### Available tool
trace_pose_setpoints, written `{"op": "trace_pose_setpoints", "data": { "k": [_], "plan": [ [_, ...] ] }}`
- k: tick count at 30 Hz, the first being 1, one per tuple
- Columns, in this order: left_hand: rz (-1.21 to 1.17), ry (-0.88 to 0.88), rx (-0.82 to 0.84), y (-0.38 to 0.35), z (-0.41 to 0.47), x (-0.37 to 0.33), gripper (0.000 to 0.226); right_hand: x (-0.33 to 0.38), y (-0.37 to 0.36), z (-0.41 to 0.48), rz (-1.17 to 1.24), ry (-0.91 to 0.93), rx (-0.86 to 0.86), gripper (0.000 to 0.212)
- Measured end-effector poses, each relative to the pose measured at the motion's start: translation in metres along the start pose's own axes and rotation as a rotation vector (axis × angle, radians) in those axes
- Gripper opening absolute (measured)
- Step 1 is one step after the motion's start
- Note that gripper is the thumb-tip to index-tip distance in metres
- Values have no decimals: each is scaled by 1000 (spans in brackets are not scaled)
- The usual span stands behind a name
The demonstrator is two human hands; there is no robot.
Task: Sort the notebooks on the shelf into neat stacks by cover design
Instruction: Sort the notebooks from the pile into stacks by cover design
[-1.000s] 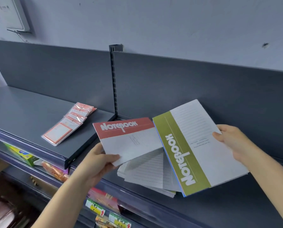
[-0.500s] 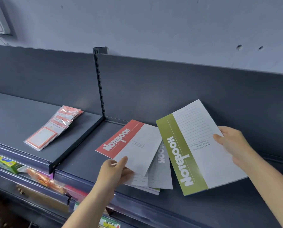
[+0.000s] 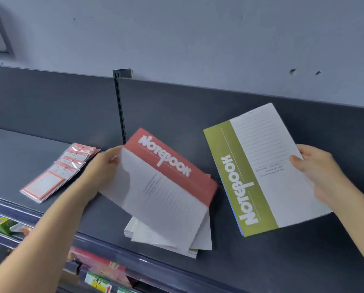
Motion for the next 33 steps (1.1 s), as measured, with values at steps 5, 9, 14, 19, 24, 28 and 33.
{"op": "trace_pose_setpoints", "data": {
  "k": [5, 9, 14, 19, 24, 28, 33],
  "plan": [
    [586, -229, 129, -48, 53, -52, 46, 10, 2, -6, -8, 23, 49, 28],
    [674, -351, 295, -117, 71, -76, 44, -4, 2, -10, -42, 3, 61, 28],
    [643, -462, 388, -178, 85, -83, 37, -22, 13, -11, -120, -54, 34, 29],
    [440, -513, 347, -198, 85, -93, 35, -25, 16, -5, -187, -90, 57, 29],
    [22, -616, 255, -140, 36, -158, 45, 12, -28, 3, -363, 29, 355, 34],
    [319, -676, 403, -116, -4, -191, 72, 64, -77, 7, -495, 164, 656, 31],
    [405, -327, 633, -99, -8, -129, 29, 94, -147, 9, -703, 302, 907, 32]
  ]
}}
Point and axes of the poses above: each hand's wrist, its own z-axis towards the middle knuckle, its own y-axis out of the back of the hand, x = y × z, the point moved 8 cm from there along z, towards the middle knuckle, and after that the axes turned 6 degrees about y, right-handed, at the moved point
